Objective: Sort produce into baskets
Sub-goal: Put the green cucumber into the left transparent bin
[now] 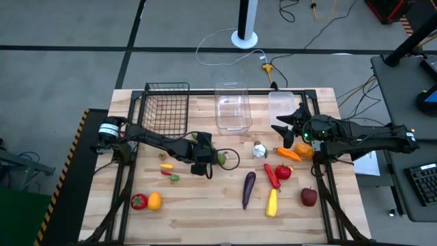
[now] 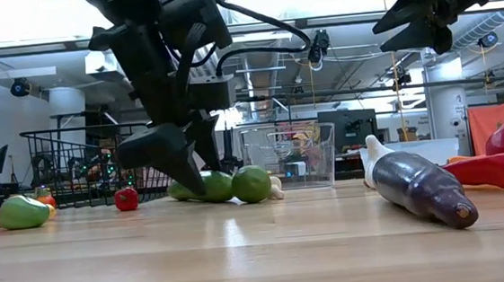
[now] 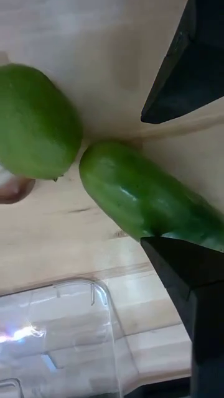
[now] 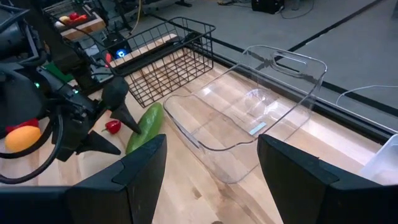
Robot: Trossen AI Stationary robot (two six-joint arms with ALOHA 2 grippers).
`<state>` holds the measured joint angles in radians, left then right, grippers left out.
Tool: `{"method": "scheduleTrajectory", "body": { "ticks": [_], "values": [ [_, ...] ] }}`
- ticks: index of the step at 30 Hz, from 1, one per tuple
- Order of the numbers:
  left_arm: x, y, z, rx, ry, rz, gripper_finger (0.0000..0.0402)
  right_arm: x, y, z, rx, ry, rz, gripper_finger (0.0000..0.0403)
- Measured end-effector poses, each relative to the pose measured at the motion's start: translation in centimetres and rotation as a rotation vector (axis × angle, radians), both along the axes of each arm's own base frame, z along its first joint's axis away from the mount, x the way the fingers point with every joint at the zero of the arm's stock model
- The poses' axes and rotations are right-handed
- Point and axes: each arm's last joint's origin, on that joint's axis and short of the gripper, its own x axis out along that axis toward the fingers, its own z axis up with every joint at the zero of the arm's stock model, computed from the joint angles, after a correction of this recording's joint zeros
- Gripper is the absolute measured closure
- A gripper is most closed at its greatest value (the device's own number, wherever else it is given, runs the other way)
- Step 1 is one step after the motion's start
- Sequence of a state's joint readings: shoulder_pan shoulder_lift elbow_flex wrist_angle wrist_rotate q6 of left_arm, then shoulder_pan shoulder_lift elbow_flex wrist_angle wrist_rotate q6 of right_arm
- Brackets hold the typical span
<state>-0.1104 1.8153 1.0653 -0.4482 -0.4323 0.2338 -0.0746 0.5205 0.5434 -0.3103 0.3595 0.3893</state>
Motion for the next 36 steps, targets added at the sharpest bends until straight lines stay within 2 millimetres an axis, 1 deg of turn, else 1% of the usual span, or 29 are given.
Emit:
{"method": "scheduleTrajectory", "body": {
  "ticks": [12, 19, 23, 31, 33, 36],
  "values": [
    [0.03, 0.78, -0.02, 0.0, 0.016, -0.007, 0.0106, 0.0, 0.0, -0.02, 0.0, 0.001, 0.0, 0.0158],
    [0.06, 0.84, -0.04, -0.018, 0.015, -0.01, 0.0109, 0.0, 0.0, -0.03, 0.0, 0.001, 0.0, 0.0158],
    [0.06, 0.88, -0.04, -0.017, 0.016, -0.013, 0.0131, 0.0, 0.0, -0.04, 0.0, 0.002, 0.0, 0.0158],
    [0.11, 0.99, -0.13, -0.027, 0.017, -0.013, 0.0198, 0.0, 0.0, -0.04, 0.002, 0.001, -0.001, 0.0158],
    [0.11, 0.99, -0.13, -0.028, 0.016, -0.013, 0.0208, 0.0, 0.0, -0.04, 0.002, 0.001, -0.001, 0.0158],
    [0.14, 0.99, -0.12, -0.028, 0.012, -0.014, 0.021, 0.0, 0.0, -0.04, 0.001, 0.001, 0.0, 0.0158]
  ]
}}
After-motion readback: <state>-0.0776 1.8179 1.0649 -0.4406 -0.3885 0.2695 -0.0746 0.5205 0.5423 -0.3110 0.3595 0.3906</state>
